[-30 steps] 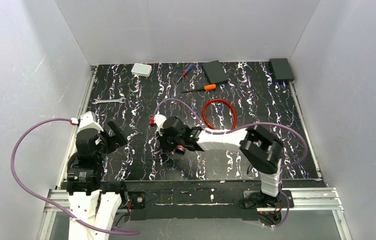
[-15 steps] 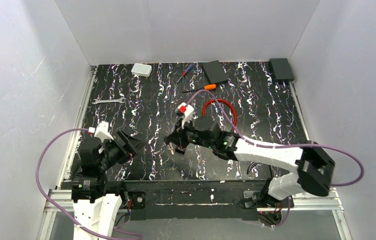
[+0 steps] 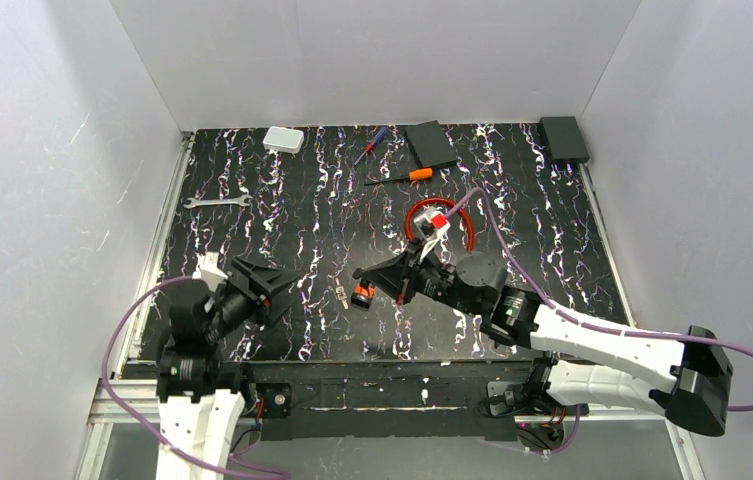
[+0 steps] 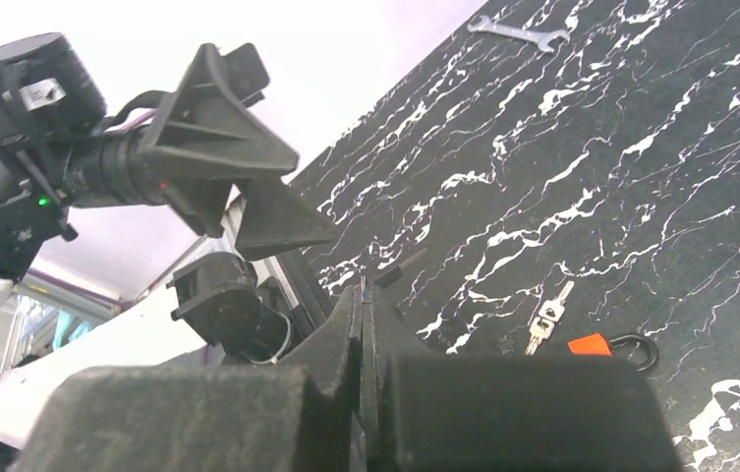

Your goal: Unlock with the key

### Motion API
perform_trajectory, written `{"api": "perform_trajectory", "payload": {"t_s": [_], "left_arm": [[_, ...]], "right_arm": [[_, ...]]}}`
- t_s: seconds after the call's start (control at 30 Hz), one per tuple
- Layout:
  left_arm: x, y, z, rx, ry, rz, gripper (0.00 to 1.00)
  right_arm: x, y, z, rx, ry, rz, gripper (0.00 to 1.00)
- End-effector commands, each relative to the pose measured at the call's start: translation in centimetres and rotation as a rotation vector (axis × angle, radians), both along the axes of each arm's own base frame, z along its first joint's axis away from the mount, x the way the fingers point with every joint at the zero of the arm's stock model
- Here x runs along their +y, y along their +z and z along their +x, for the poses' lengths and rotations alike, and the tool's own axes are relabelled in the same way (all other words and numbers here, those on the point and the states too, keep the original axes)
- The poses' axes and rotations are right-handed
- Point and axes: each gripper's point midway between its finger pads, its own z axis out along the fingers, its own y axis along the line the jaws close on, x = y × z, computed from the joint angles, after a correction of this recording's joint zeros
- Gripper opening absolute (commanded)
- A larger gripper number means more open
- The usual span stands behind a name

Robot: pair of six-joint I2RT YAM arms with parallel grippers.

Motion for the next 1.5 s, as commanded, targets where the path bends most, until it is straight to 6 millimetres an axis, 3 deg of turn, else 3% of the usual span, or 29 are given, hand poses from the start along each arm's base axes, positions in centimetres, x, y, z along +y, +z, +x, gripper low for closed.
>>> {"api": "perform_trajectory", "payload": {"t_s": [0.0, 0.17, 0.4, 0.5, 0.67, 1.13, 1.47], "left_arm": [[-0.8, 3.3, 2.1, 0.015, -0.058, -0.011, 0.71], [-1.9, 3.8, 3.0, 0.016, -0.075, 0.012, 0.71], [-9.2, 5.1, 4.7, -0.026, -0.243, 0.060, 0.68], [-11.3, 5.7, 5.3, -0.031, -0.279, 0.083, 0.67], [-12.3, 5.7, 4.8, -0.072, -0.266, 0.050, 0.63], [-15.8, 5.3, 4.3, -0.097, -0.296, 0.036, 0.58], [-16.1, 5.3, 4.8, -0.098, -0.249, 0.037, 0.49]], "right_arm": [[-1.2, 2.6, 0.7, -0.020, -0.072, 0.084, 0.01], [-2.7, 3.0, 1.2, -0.018, -0.134, 0.106, 0.01], [-4.1, 3.4, 1.9, -0.021, -0.206, 0.167, 0.01], [-5.1, 4.0, 2.3, -0.019, -0.252, 0.177, 0.01], [-6.4, 4.3, 2.1, -0.012, -0.277, 0.199, 0.01], [-5.7, 4.4, 1.9, -0.004, -0.245, 0.219, 0.01], [-5.2, 4.2, 1.4, 0.002, -0.211, 0.231, 0.01]]}}
